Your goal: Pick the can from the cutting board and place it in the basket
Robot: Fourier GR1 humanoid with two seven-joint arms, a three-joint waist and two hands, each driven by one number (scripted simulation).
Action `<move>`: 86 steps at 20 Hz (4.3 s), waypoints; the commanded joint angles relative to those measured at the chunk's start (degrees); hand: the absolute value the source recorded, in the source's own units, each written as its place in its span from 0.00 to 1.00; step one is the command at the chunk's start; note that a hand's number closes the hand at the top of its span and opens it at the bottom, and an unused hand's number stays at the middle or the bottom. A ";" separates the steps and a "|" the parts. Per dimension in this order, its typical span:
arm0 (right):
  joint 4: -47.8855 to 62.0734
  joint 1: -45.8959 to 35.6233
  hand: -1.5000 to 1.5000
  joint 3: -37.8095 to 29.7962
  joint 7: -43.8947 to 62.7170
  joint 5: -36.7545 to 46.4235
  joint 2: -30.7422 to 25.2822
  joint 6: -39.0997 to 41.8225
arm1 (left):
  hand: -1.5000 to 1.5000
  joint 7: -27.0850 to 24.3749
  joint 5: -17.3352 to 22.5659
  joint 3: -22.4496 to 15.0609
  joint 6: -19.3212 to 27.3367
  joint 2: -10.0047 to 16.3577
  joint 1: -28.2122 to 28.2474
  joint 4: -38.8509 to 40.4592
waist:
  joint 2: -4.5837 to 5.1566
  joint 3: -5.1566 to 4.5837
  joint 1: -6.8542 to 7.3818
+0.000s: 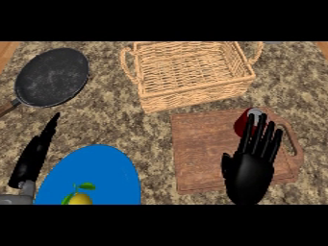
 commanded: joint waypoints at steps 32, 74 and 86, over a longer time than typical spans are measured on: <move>20.96 -13.63 1.00 -13.88 -17.42 -23.08 -1.84 -6.78 | 0.50 -7.26 -3.99 8.08 -5.73 -3.19 -1.67 7.27 | 0.36 0.04 0.09; -26.95 -25.04 1.00 -33.22 -36.08 -68.75 -28.68 53.37 | 0.50 1.03 -6.60 6.70 -7.23 -5.03 1.52 -3.30 | -0.13 0.02 -0.27; -25.15 -45.98 1.00 -32.45 -15.34 -82.55 -23.89 65.91 | 0.50 -0.39 -6.47 8.23 -7.59 -5.12 -0.55 -1.65 | -0.03 0.00 0.51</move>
